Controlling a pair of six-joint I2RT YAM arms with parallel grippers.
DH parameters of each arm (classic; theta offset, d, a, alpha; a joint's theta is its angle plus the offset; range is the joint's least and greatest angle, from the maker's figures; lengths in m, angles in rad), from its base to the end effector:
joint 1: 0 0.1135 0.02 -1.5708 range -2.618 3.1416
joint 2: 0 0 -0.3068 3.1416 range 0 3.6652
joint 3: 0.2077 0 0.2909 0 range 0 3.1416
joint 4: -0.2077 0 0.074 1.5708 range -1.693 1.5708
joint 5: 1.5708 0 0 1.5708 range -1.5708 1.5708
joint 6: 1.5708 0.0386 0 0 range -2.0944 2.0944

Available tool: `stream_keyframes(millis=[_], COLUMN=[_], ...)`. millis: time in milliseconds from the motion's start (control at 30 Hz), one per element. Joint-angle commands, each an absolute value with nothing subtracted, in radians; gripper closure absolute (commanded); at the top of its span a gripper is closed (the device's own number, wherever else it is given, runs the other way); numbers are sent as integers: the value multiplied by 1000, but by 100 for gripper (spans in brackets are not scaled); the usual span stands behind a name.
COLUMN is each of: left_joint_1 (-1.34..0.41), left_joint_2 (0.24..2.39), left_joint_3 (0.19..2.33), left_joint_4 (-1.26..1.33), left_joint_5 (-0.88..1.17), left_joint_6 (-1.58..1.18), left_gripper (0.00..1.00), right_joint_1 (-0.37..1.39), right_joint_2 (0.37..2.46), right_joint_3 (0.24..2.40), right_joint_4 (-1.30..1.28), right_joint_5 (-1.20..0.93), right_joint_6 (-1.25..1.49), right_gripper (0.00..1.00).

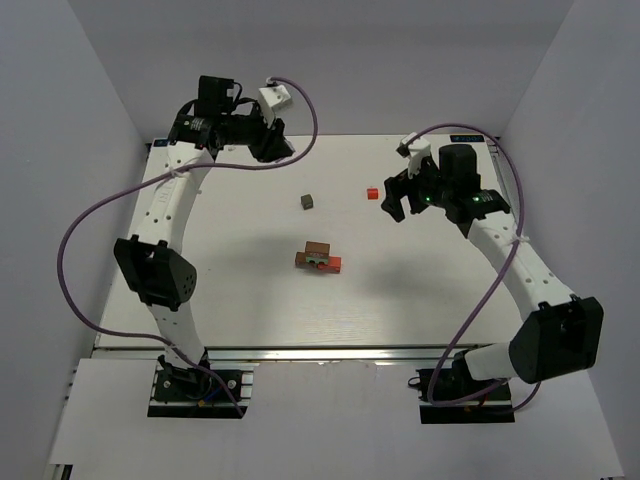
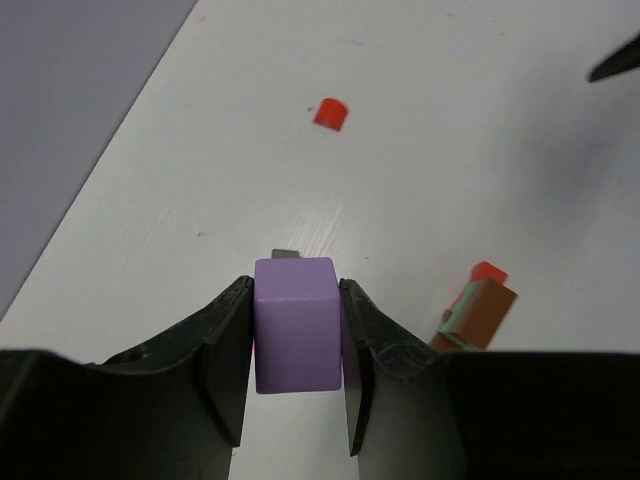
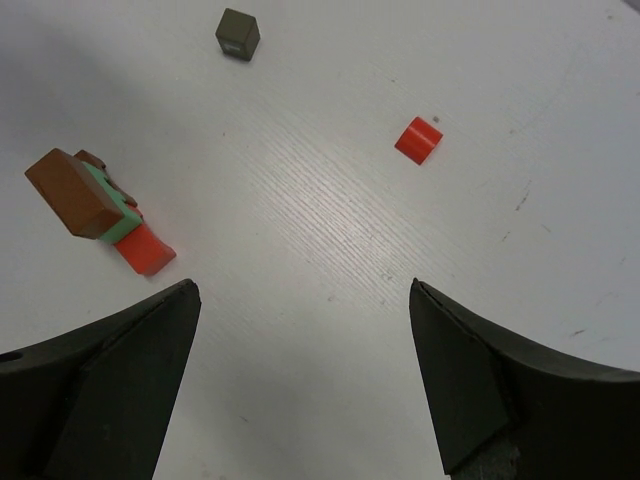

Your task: Build the wood block tower

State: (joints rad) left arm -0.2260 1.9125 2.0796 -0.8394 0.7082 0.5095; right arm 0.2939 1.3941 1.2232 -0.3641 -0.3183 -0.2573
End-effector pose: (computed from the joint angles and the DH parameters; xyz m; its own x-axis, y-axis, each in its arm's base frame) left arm 0.4567 -0.1308 0.4447 -0.2049 0.4272 -0.8806 0.8776 0.4786 0.0280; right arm 0.3334 0.1135 0.3698 -0.3363 -0.3543 -0.8726 -0.6394 0.7661 -0.0646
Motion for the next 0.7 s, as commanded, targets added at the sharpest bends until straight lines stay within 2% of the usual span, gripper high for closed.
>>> stream_keyframes(millis=[0, 133, 400, 667], left_joint_1=[-302, -414, -592, -637], left_joint_2=[1896, 1868, 1845, 1773], left_joint_3=[2088, 2053, 1974, 1757], left_joint_4=[-1044, -1117, -1134, -1045], left_joint_5=[864, 808, 688, 600], left_joint_6=[696, 805, 827, 828], left_gripper=[100, 100, 100, 100], right_joint_1=[288, 288, 288, 287], right_joint_2=[1329, 1267, 1149, 1054], right_joint_3=[1209, 1194, 1129, 1089], right_joint_4=[-344, -339, -318, -319], right_joint_5=[-301, -302, -319, -279], right_joint_6=[-293, -272, -203, -158], right_gripper=[11, 11, 11, 11])
